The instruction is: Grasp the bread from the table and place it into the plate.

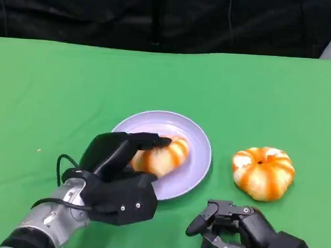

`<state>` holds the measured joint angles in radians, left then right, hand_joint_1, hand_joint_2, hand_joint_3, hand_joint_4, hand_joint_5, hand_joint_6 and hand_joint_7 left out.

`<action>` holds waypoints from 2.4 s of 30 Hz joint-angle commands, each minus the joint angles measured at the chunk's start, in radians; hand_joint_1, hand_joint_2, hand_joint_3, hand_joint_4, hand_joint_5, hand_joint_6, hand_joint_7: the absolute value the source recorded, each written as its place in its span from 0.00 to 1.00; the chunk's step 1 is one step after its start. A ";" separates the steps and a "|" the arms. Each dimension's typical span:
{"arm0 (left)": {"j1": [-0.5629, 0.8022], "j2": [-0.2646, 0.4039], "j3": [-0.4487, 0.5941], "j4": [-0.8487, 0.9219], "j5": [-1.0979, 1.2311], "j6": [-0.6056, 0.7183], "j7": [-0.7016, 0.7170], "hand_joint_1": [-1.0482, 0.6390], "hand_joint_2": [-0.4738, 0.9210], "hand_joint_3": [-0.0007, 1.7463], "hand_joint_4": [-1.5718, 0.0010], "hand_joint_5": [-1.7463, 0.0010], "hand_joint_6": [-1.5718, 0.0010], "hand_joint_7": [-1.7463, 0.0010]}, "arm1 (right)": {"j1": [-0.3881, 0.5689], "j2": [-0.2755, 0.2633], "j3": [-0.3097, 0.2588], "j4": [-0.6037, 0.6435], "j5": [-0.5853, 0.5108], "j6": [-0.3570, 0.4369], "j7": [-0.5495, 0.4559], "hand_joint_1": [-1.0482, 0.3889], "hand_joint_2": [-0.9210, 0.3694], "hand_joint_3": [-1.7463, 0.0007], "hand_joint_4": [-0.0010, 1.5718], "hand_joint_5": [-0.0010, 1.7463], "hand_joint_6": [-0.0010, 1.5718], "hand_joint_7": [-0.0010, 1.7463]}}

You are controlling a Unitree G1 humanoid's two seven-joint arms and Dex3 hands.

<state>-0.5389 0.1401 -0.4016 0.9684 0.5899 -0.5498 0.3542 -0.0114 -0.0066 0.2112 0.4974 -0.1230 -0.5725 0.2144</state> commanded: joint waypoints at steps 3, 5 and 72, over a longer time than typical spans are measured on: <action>-0.003 0.025 0.010 0.002 -0.010 -0.022 0.004 0.27 1.00 0.27 0.56 0.99 0.63 1.00 | 0.001 -0.007 -0.004 -0.001 0.005 -0.003 -0.007 0.65 0.00 0.73 0.45 0.84 0.50 0.59; 0.000 0.031 0.012 -0.003 -0.012 -0.037 0.002 0.24 1.00 0.30 0.58 1.00 0.64 1.00 | 0.001 -0.006 -0.005 0.003 0.010 -0.007 -0.004 0.65 0.00 0.73 0.45 0.84 0.50 0.60; 0.369 -0.093 0.513 -0.277 -0.867 -0.295 -0.717 0.26 1.00 0.25 0.54 0.98 0.67 0.99 | -0.021 -0.032 -0.024 0.080 0.028 -0.068 0.026 0.63 0.00 0.73 0.43 0.88 0.50 0.58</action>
<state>-0.1769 0.0600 0.0818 0.6581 -0.2467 -0.7851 -0.3425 -0.0315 -0.0230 0.2015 0.5656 -0.1136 -0.6188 0.2352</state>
